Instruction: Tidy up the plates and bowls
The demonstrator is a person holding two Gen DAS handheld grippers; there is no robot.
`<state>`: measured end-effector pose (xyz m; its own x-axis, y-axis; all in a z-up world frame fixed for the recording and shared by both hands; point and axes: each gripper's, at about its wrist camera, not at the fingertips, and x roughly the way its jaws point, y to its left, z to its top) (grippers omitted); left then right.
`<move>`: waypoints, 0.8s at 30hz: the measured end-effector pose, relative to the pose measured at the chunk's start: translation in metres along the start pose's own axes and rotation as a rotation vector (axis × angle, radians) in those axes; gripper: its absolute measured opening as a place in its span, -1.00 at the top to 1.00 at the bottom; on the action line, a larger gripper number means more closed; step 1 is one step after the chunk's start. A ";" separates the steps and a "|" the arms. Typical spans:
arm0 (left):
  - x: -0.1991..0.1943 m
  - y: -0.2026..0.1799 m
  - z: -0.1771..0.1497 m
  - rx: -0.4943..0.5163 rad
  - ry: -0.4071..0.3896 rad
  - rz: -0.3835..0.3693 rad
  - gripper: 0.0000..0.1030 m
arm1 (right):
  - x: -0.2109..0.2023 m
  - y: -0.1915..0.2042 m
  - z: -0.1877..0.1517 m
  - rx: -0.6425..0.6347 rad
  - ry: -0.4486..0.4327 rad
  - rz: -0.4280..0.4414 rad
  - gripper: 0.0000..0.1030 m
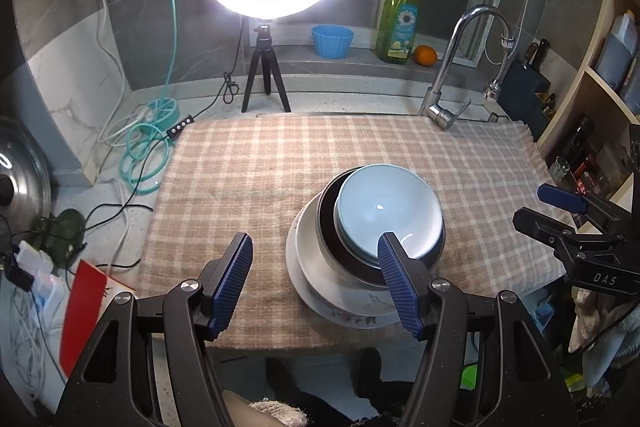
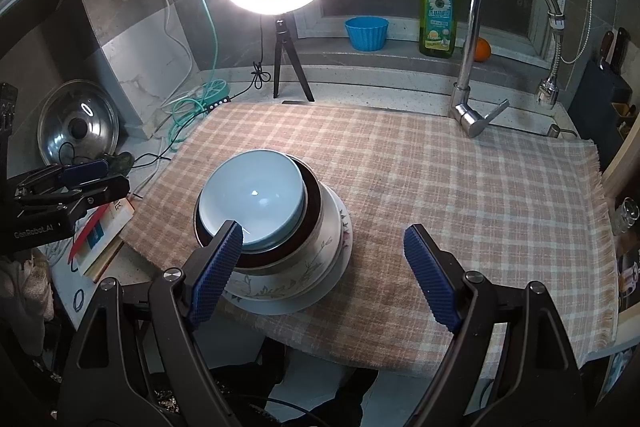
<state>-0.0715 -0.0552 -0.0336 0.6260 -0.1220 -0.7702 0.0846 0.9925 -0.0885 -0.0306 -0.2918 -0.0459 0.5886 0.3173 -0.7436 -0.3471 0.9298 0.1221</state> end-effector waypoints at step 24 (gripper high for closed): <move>-0.004 -0.003 0.000 -0.001 0.000 -0.004 -0.26 | -0.006 0.002 -0.006 0.007 0.007 0.001 -0.65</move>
<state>-0.0743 -0.0577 -0.0303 0.6258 -0.1258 -0.7698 0.0859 0.9920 -0.0922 -0.0394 -0.2929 -0.0448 0.5826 0.3174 -0.7483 -0.3426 0.9307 0.1280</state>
